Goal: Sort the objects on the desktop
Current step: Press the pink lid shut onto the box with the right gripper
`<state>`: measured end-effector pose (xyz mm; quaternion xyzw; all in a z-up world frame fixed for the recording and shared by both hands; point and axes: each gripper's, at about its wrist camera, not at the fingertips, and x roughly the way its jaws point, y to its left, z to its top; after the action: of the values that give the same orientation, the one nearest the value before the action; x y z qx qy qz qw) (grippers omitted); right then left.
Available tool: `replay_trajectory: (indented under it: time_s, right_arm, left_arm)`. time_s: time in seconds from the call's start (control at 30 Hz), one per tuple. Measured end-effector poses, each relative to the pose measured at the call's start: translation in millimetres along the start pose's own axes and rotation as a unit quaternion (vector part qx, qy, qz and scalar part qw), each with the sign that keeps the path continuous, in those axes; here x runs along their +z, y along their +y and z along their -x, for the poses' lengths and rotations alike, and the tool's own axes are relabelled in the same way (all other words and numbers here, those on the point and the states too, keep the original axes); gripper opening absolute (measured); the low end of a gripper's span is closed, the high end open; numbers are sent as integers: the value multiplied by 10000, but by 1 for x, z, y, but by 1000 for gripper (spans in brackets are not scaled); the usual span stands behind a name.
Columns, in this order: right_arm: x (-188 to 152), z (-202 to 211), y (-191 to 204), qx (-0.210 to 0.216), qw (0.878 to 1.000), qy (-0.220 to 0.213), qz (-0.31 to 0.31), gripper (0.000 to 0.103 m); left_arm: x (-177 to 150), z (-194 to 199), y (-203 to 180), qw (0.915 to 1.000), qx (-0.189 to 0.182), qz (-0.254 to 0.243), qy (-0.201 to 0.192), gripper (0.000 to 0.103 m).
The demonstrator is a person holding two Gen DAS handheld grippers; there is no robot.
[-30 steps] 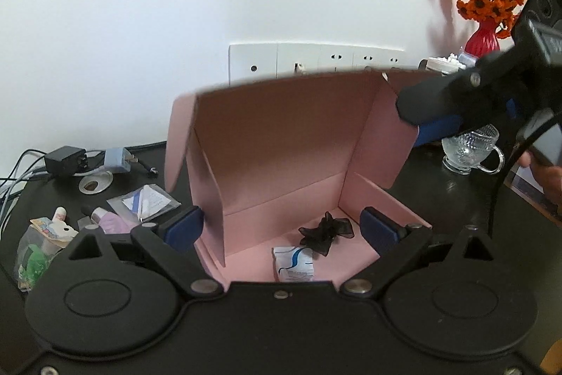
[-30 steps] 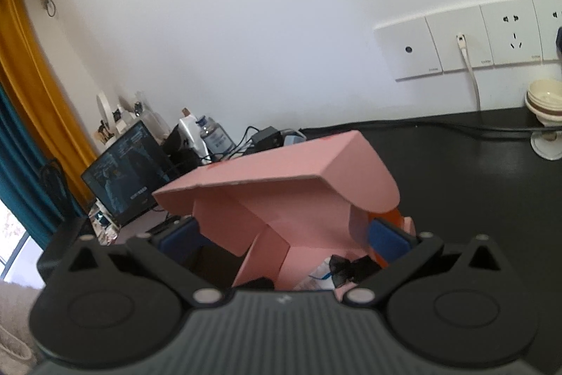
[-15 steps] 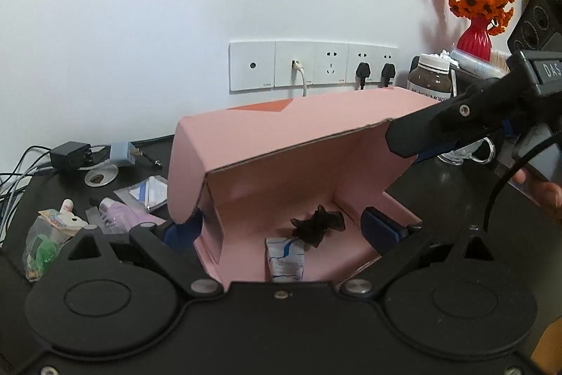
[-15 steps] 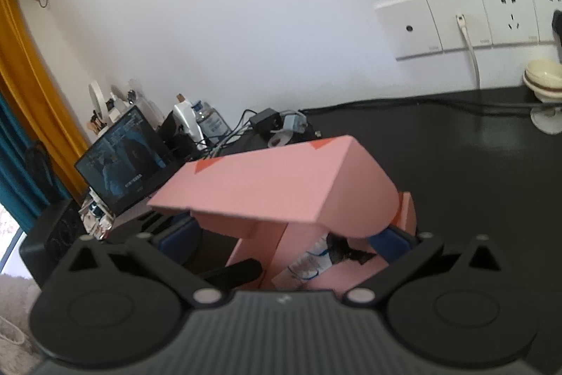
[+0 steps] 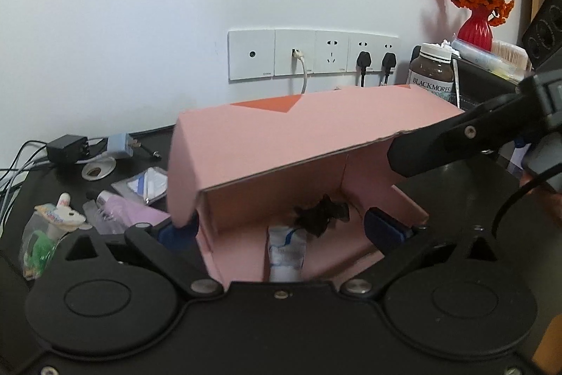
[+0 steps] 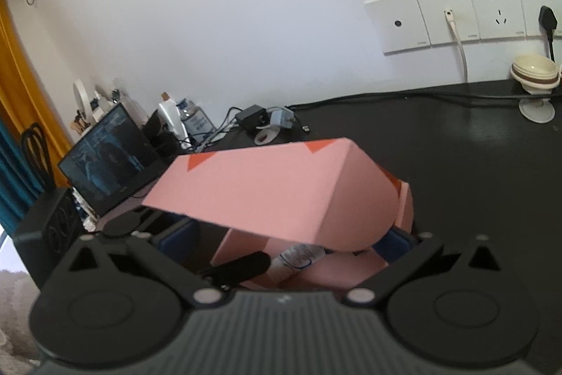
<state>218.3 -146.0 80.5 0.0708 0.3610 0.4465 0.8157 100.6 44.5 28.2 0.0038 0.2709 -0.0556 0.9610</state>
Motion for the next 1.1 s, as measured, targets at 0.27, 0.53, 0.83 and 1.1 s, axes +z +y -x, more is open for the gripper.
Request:
replay_trajectory:
  time_s: [0.27, 0.53, 0.83, 1.1]
  right_arm:
    - [-9, 0, 1, -146, 9998, 107, -23, 102]
    - [-19, 5, 7, -292, 9995, 107, -6, 102]
    - [-34, 14, 13, -545, 9984, 103, 64, 102]
    - [-43, 18, 9, -715, 9974, 71, -43, 102]
  left_arm:
    - [-12, 29, 10, 9998, 36, 191, -30, 102]
    - [-18, 54, 17, 9993, 83, 354, -116, 102]
    - [-29, 69, 26, 9983, 204, 547, -32, 102]
    - [-36, 79, 33, 9971, 369, 659, -15, 102]
